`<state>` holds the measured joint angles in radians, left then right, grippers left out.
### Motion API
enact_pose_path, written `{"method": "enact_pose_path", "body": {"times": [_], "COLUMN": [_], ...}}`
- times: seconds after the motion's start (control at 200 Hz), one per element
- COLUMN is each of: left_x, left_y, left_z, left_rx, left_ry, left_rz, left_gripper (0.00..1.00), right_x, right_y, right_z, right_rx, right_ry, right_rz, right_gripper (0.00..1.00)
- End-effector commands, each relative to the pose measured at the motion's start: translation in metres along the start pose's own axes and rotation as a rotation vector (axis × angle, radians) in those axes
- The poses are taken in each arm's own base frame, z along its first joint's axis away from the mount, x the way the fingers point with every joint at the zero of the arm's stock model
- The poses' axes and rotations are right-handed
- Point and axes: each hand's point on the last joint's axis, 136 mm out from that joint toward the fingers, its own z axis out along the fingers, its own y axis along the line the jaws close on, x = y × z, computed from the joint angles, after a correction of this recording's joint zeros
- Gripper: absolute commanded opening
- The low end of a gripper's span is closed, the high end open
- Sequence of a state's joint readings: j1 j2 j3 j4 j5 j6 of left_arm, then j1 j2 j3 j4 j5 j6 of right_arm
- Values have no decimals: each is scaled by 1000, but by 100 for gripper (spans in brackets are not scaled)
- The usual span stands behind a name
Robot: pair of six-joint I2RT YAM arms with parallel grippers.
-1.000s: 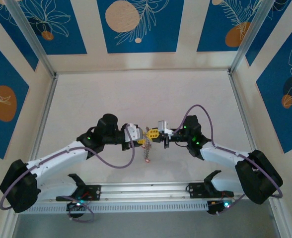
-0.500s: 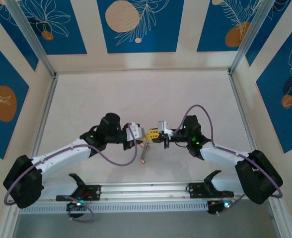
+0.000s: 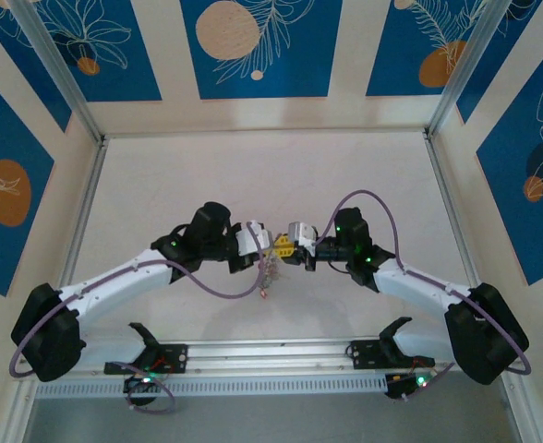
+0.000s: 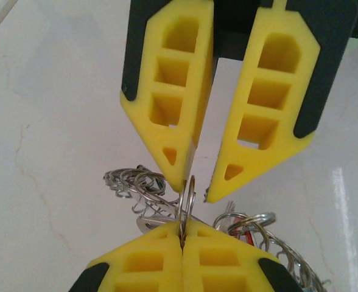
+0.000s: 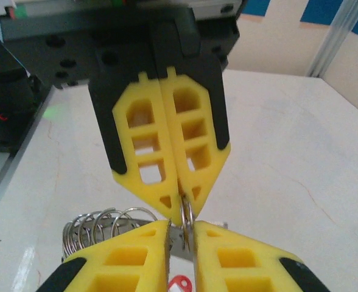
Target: Put the keys on the keyring
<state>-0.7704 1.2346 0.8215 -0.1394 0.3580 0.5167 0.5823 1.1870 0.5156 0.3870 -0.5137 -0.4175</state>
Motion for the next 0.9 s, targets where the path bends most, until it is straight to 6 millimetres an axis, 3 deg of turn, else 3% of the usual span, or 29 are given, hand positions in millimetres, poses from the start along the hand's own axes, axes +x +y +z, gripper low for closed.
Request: {"method": "enact_pose_path", "body": {"times": [0.0, 0.455, 0.575, 0.695, 0.82, 0.895], "left_x": [-5, -3, -8, -6, 0, -3], "left_y": [3, -5, -4, -3, -6, -11], "left_z": [-4, 3, 2, 3, 3, 2], "left_rx": [-20, -2, -4, -17, -28, -24], "left_ry": [60, 182, 162, 168, 151, 91], "left_rz": [70, 190, 190, 183, 165, 152], "left_gripper": [0, 0, 0, 0, 16, 20], "right_x": [8, 3, 6, 6, 3, -3], "right_y": [0, 5, 9, 10, 10, 9], "right_z": [-1, 6, 9, 9, 7, 3], "right_rx": [2, -49, -69, -72, -63, -55], "right_ry": [69, 63, 77, 75, 38, -16], "right_rz": [7, 35, 41, 44, 32, 30], "right_gripper": [19, 19, 13, 0, 0, 0]}}
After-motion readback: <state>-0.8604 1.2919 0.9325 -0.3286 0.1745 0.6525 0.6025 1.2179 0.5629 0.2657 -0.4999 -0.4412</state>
